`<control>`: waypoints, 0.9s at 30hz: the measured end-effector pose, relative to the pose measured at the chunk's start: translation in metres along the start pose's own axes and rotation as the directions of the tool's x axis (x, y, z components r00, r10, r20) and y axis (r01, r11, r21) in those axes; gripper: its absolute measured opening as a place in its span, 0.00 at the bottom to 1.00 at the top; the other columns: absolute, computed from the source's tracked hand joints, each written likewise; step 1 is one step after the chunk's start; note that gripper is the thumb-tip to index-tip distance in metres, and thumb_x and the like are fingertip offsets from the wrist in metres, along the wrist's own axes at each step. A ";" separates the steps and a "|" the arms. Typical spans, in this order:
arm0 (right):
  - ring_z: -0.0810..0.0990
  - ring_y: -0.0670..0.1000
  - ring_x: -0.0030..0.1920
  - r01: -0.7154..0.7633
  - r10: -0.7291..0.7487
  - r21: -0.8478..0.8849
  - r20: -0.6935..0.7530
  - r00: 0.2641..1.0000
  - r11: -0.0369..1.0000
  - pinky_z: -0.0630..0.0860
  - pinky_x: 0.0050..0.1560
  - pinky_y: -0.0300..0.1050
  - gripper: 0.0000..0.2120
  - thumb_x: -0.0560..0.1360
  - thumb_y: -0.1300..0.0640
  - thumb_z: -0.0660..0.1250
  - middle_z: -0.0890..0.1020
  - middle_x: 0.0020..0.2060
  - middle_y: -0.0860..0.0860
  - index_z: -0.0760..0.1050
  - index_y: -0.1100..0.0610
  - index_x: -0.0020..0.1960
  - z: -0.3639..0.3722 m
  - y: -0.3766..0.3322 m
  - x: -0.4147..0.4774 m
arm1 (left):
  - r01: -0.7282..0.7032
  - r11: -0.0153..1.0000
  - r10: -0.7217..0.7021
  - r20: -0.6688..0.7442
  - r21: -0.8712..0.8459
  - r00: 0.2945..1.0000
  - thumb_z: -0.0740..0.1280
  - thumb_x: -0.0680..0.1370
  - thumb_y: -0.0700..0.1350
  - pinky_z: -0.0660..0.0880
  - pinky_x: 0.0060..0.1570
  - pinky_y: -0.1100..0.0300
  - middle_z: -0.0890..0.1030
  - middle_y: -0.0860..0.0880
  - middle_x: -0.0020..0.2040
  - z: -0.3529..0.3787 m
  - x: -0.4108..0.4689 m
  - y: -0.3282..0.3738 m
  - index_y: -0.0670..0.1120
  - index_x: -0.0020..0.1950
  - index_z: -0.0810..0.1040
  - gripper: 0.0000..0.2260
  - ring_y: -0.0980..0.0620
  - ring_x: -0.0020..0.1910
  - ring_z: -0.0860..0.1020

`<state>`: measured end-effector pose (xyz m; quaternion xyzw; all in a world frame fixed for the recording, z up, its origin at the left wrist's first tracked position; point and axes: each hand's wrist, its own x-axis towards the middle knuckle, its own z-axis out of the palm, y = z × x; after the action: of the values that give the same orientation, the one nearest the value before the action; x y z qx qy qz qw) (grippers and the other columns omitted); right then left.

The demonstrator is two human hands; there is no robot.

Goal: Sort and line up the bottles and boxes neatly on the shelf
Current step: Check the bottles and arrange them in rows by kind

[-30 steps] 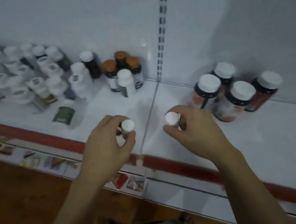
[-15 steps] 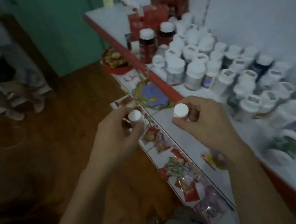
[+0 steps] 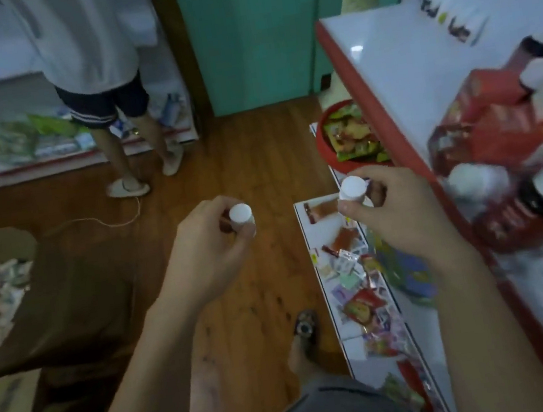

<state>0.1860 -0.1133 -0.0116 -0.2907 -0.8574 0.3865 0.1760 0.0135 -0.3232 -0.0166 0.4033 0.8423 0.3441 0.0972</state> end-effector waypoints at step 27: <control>0.78 0.43 0.52 -0.390 0.499 0.363 -0.795 0.344 0.846 0.79 0.53 0.38 0.16 0.77 0.56 0.74 0.72 0.56 0.45 0.76 0.45 0.61 -0.090 0.095 0.324 | -0.562 0.702 0.708 0.515 -0.438 0.484 0.71 0.80 0.48 0.76 0.42 0.65 0.82 0.59 0.49 0.241 0.571 0.189 0.53 0.55 0.78 0.06 0.61 0.46 0.81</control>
<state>0.0187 0.1932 -0.0021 -0.6563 -0.5125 0.2638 0.4869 -0.1390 0.3064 -0.0071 0.7666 0.5003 0.2791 0.2901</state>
